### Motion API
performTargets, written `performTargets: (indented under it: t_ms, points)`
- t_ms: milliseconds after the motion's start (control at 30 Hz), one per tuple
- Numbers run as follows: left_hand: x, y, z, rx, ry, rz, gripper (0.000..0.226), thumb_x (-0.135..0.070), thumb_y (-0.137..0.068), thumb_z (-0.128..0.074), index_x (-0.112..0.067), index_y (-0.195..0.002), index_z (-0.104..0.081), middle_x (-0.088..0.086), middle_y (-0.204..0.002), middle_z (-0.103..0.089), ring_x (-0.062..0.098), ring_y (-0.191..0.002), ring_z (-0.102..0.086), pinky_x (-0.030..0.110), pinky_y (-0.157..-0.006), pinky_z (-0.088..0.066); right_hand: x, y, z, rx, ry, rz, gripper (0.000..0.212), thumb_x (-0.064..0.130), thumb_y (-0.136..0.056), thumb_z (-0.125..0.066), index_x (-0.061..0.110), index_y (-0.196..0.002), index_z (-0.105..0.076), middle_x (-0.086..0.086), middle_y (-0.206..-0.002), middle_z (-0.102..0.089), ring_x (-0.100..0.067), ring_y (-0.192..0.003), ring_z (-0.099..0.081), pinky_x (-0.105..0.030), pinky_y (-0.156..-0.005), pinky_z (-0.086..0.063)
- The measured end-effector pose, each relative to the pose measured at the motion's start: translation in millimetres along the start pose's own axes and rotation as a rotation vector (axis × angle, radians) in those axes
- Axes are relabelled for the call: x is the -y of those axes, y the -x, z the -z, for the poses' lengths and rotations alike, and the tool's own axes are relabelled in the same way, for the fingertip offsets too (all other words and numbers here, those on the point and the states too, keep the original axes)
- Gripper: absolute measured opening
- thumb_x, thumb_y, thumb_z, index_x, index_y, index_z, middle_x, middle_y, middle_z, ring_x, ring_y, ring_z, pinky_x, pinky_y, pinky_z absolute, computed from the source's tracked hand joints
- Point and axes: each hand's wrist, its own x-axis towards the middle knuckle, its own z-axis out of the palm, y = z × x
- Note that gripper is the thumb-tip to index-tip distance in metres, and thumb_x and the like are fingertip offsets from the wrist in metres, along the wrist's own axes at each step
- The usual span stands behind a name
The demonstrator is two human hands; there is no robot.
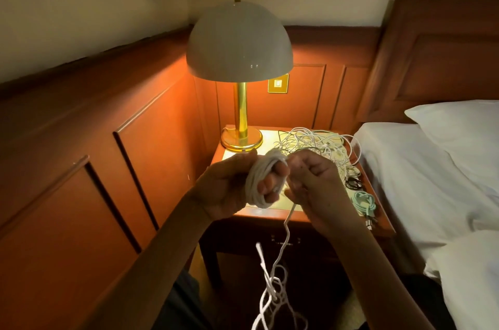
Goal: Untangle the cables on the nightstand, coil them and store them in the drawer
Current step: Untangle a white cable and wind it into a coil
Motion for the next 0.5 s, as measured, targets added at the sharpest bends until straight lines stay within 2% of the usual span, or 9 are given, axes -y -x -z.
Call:
performTargets:
  t_ms: [67, 133, 200, 300, 400, 467, 500]
  points:
    - [6, -2, -5, 0.027, 0.108, 0.004, 0.043, -0.021, -0.108, -0.038, 0.014, -0.126, -0.055, 0.021, -0.109, -0.069, 0.027, -0.099, -0.070, 0.039, -0.092, -0.055, 2, 2, -1, -0.061, 0.011, 0.048, 0.034, 0.054, -0.068, -0.084, 0.022, -0.072, -0.071, -0.004, -0.055, -0.034, -0.017, -0.049, -0.022, -0.026, -0.049, -0.022]
    - [1, -3, -6, 0.011, -0.020, 0.052, 0.042, -0.026, -0.107, -0.041, 0.009, -0.120, -0.061, 0.013, -0.097, -0.072, 0.020, -0.088, -0.070, 0.033, -0.085, -0.057, 5, 1, 0, -0.141, 0.061, 0.099, 0.023, 0.040, -0.069, -0.084, 0.022, -0.071, -0.069, -0.002, -0.052, -0.041, -0.014, -0.045, -0.027, -0.022, -0.046, -0.025]
    - [-5, -1, -6, -0.010, -0.184, 0.103, 0.041, -0.033, -0.104, -0.046, 0.000, -0.112, -0.069, 0.002, -0.085, -0.071, 0.012, -0.079, -0.068, 0.025, -0.079, -0.056, 10, -1, 4, -0.223, 0.102, 0.126, 0.023, 0.031, -0.068, -0.082, 0.018, -0.069, -0.062, -0.005, -0.052, -0.041, -0.015, -0.043, -0.028, -0.022, -0.045, -0.026]
    - [-5, -3, -15, -0.013, -0.117, 0.074, 0.038, -0.032, -0.101, -0.051, -0.002, -0.114, -0.071, 0.002, -0.090, -0.072, 0.011, -0.083, -0.069, 0.024, -0.081, -0.056, 12, -1, 3, -0.204, 0.100, 0.142, 0.020, 0.027, -0.073, -0.079, 0.016, -0.072, -0.063, -0.005, -0.052, -0.044, -0.013, -0.041, -0.030, -0.021, -0.044, -0.026]
    - [3, -19, -26, -0.201, 0.157, -0.163, 0.040, -0.025, -0.082, -0.078, 0.001, -0.112, -0.072, 0.011, -0.095, -0.075, 0.018, -0.088, -0.073, 0.029, -0.082, -0.058, -2, -4, -8, -0.216, -0.058, 0.038, 0.011, 0.022, -0.088, -0.071, 0.013, -0.082, -0.068, -0.003, -0.053, -0.043, -0.009, -0.040, -0.026, -0.022, -0.043, -0.018]
    - [3, -38, -31, -0.284, 0.413, -0.409, 0.044, -0.018, -0.084, -0.074, 0.002, -0.121, -0.062, 0.016, -0.102, -0.074, 0.021, -0.092, -0.074, 0.033, -0.084, -0.059, -16, -4, -17, -0.216, -0.063, -0.054, 0.012, 0.022, -0.093, -0.063, 0.013, -0.088, -0.071, -0.001, -0.056, -0.044, -0.010, -0.041, -0.024, -0.025, -0.044, -0.015]
    - [1, -46, -31, -0.374, 0.394, -0.513, 0.039, -0.020, -0.086, -0.068, -0.001, -0.120, -0.060, 0.014, -0.103, -0.074, 0.020, -0.094, -0.074, 0.033, -0.084, -0.059, -23, -2, -20, -0.192, -0.051, -0.090, 0.014, 0.024, -0.094, -0.062, 0.015, -0.091, -0.073, -0.001, -0.057, -0.043, -0.009, -0.041, -0.024, -0.023, -0.043, -0.016]
